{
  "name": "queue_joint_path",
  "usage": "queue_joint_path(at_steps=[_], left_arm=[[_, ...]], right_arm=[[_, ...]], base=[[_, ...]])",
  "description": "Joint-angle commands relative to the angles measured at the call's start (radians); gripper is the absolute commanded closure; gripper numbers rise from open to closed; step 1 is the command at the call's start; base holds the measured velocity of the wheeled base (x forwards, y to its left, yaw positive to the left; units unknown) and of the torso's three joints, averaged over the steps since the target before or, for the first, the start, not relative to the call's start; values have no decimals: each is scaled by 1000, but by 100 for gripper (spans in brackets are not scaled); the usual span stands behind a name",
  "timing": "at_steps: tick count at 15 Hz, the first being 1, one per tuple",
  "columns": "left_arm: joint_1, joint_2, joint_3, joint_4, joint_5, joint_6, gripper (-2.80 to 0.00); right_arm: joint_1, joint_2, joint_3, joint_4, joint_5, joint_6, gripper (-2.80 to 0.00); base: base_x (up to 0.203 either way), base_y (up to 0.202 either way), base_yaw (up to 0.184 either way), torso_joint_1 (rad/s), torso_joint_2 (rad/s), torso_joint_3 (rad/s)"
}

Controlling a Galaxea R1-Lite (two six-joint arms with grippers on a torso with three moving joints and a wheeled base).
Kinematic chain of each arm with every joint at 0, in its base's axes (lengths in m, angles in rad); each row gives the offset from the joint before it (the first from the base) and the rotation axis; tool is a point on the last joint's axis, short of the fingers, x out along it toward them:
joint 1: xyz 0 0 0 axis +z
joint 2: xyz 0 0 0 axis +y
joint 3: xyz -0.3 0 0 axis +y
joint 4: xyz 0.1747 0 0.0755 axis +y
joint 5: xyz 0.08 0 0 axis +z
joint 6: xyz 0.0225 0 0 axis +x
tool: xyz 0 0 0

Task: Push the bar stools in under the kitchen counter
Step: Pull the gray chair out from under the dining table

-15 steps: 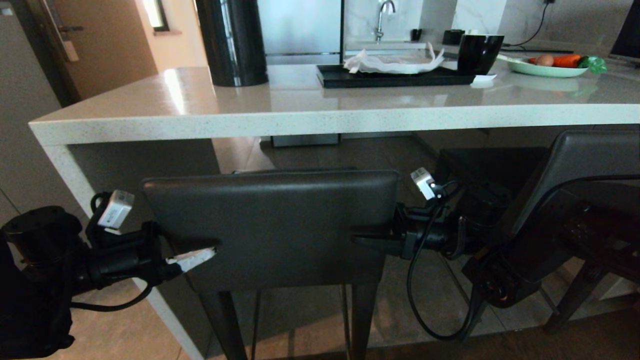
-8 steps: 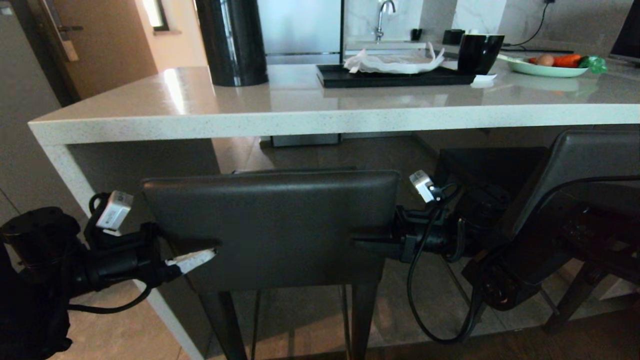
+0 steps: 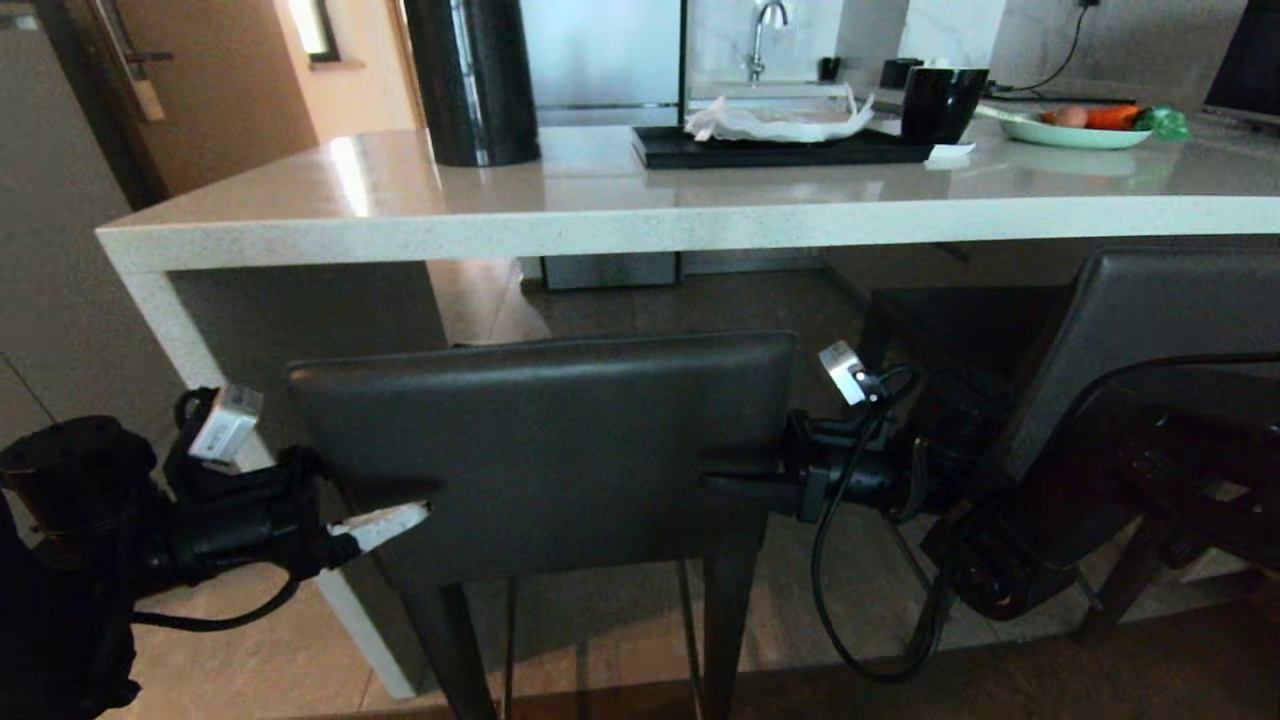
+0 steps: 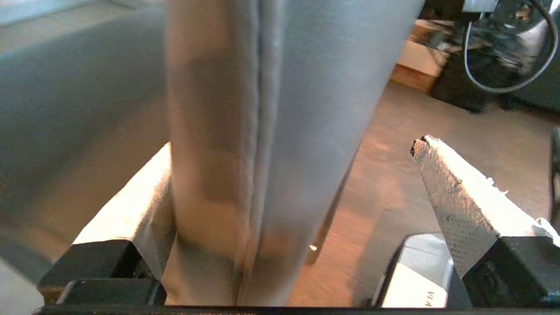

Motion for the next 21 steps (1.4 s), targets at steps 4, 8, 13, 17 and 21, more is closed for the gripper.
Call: queue_joint_path(at_steps=[4,8,13,17,21], left_arm=[[-7,-2,-7,-8,-3,-1,-280],[-7,-4,-7,-8,-3,-2,-280],[-12,-5,-7,-8,-3,-2,-280],[-16,-8,-2,-8,-3,-2,-280],[-18,-10,-2,-8,-2,-1,-280]], right_arm=[[1,2,-2,-9,8,2,-280],[1,2,-2,-9,10,0,-280],[1,2,1,-9,14,-13,-280],[3,2,1,-9,16,-13,-280],[4,4,0,-9,14,-27,-280]], base=[[-194,0,-1,2,3,1],[-193,0,-3,1,3,2],[-195,0,-2,3,2,4],[-196,0,0,0,6,6],[-196,0,-2,3,2,2]])
